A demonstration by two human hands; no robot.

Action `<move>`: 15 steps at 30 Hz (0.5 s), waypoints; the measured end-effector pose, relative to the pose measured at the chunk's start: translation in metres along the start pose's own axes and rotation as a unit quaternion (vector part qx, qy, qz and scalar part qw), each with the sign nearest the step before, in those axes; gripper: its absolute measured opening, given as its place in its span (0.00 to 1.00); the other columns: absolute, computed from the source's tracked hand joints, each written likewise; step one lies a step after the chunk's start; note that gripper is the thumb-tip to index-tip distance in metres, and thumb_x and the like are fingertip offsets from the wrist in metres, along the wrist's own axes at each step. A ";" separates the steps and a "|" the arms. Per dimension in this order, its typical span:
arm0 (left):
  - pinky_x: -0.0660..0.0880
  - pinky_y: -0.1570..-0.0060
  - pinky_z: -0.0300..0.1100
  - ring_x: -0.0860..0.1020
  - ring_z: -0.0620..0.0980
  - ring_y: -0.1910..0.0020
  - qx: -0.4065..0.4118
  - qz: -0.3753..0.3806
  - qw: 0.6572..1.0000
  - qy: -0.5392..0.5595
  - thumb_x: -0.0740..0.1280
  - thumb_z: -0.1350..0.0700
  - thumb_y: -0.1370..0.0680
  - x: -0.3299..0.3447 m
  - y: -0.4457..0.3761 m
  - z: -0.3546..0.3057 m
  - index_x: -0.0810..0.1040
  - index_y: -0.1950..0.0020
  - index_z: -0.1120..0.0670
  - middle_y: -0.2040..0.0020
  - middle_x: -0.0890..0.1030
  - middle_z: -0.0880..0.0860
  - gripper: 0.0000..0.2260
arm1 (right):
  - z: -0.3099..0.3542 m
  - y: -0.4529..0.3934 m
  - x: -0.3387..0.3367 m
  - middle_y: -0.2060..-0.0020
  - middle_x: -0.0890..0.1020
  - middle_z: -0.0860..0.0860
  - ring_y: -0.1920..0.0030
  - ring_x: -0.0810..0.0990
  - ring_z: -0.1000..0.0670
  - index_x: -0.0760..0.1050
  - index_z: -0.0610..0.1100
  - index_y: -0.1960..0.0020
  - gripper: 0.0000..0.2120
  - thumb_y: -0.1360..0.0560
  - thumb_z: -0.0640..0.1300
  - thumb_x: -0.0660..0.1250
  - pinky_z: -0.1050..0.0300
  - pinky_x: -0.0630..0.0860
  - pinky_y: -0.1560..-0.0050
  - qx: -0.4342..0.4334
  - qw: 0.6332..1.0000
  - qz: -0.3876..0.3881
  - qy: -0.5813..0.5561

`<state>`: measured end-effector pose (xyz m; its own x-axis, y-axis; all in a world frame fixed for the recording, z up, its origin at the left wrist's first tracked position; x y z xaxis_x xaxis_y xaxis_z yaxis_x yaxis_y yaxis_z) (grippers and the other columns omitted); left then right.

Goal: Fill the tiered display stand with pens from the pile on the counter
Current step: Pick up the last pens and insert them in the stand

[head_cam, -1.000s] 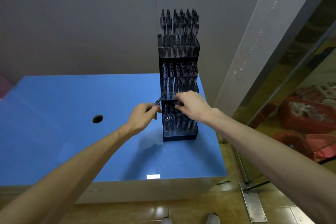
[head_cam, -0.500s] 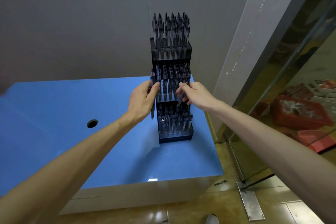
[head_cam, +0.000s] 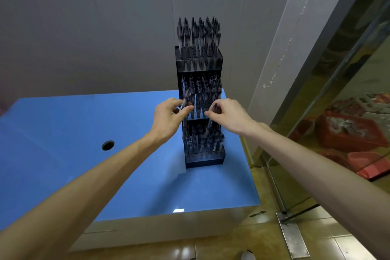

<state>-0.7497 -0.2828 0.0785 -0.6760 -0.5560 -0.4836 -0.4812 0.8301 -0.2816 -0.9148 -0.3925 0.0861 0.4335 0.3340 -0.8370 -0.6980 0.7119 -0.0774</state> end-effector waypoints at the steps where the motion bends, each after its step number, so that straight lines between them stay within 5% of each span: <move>1: 0.76 0.59 0.57 0.75 0.53 0.64 0.003 0.002 1.000 -0.002 0.72 0.47 0.21 0.000 0.000 -0.001 0.87 0.49 0.50 0.59 0.81 0.52 0.08 | 0.001 0.000 0.001 0.66 0.81 0.52 0.67 0.76 0.54 0.80 0.47 0.54 0.12 0.21 0.56 0.68 0.55 0.70 0.66 -0.009 1.000 0.005 0.017; 9: 0.77 0.59 0.56 0.77 0.58 0.64 0.029 0.021 0.998 -0.047 0.70 0.41 0.22 0.002 0.000 -0.007 0.86 0.49 0.45 0.64 0.83 0.54 0.10 | -0.001 0.003 0.018 0.65 0.82 0.52 0.62 0.80 0.49 0.79 0.48 0.52 0.17 0.17 0.58 0.59 0.52 0.76 0.61 -0.022 0.994 0.052 0.090; 15: 0.79 0.59 0.53 0.79 0.43 0.65 0.027 0.046 0.994 -0.093 0.65 0.43 0.19 0.006 0.000 -0.002 0.79 0.53 0.48 0.61 0.83 0.43 0.10 | -0.003 0.003 0.029 0.60 0.81 0.56 0.57 0.80 0.51 0.80 0.51 0.50 0.10 0.20 0.56 0.65 0.55 0.69 0.62 -0.034 0.991 0.078 0.103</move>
<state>-0.7546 -0.2858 0.0774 -0.5980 -0.4643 -0.6533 -0.3875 0.8810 -0.2714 -0.9065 -0.3823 0.0601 0.1957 0.2982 -0.9342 -0.7874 0.6156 0.0315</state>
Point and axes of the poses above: each hand's wrist, its own y-axis away from the middle knuckle, its own x-axis out of the palm, z = x × y, the point moved 7 cm from there along -y, towards the middle knuckle
